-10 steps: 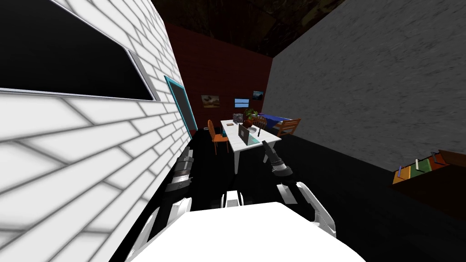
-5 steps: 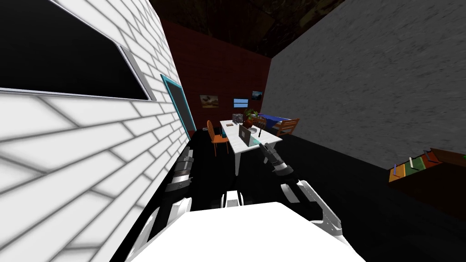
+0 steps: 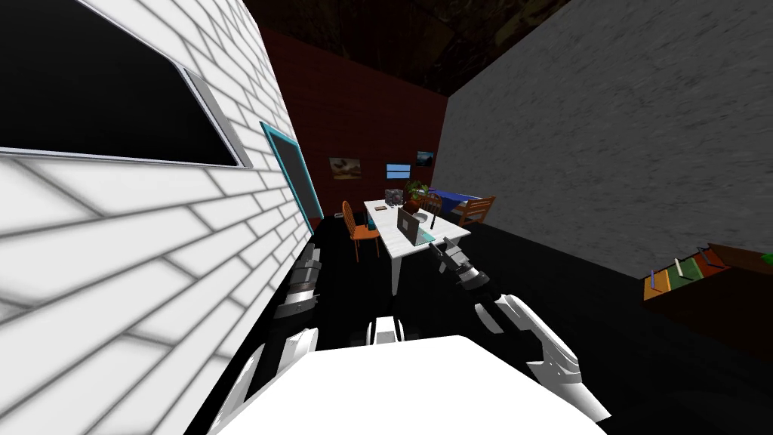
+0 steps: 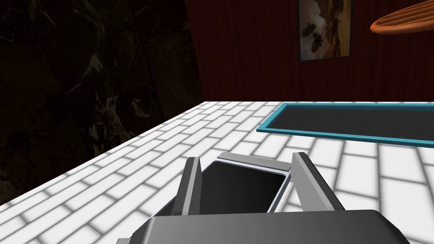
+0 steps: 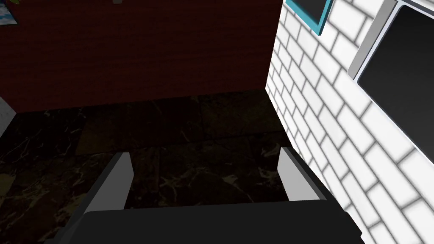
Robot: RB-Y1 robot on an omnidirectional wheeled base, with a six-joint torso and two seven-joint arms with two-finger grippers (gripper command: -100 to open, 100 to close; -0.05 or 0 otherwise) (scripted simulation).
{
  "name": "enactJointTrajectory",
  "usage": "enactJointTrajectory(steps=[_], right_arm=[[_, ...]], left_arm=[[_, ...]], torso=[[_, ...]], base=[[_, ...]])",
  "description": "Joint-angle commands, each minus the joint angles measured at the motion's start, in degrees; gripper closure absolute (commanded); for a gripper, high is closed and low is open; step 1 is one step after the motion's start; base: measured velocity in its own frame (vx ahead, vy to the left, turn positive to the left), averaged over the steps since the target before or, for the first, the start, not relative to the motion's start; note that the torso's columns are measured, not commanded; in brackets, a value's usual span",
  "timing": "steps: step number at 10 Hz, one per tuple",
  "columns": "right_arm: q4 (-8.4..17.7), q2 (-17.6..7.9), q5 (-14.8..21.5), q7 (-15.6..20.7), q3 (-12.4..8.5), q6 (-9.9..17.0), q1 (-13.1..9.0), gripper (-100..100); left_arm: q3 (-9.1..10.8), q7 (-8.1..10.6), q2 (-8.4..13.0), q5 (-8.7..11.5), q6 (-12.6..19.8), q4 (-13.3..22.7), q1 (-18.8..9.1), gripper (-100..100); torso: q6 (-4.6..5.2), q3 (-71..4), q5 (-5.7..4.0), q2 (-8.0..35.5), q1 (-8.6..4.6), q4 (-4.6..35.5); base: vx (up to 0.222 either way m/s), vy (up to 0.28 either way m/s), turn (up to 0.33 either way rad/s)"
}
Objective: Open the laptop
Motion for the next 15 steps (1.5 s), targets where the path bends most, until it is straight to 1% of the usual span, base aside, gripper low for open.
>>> enactJointTrajectory(steps=[1,11,15], right_arm=[[2.2,-2.6,3.8,4.1,-0.9,0.6,-0.8,-100],[11.9,-11.1,15.3,18.9,-3.3,3.5,-4.9,-100],[15.2,-14.3,19.0,23.8,-4.1,4.5,-6.3,-100]], left_arm=[[0.00,0.00,0.0,0.0,0.0,0.0,0.0,0],[0.00,0.00,0.0,0.0,0.0,0.0,0.0,0],[0.00,0.00,0.0,0.0,0.0,0.0,0.0,0]], torso=[[0.00,0.0,-0.01,0.0,-0.02,0.0],[0.01,0.0,-0.02,0.0,-0.06,0.0],[0.01,0.0,-0.01,0.1,-0.04,0.0]], base=[[0.094,0.053,0.002],[0.099,0.047,0.038],[0.087,0.033,0.039]])
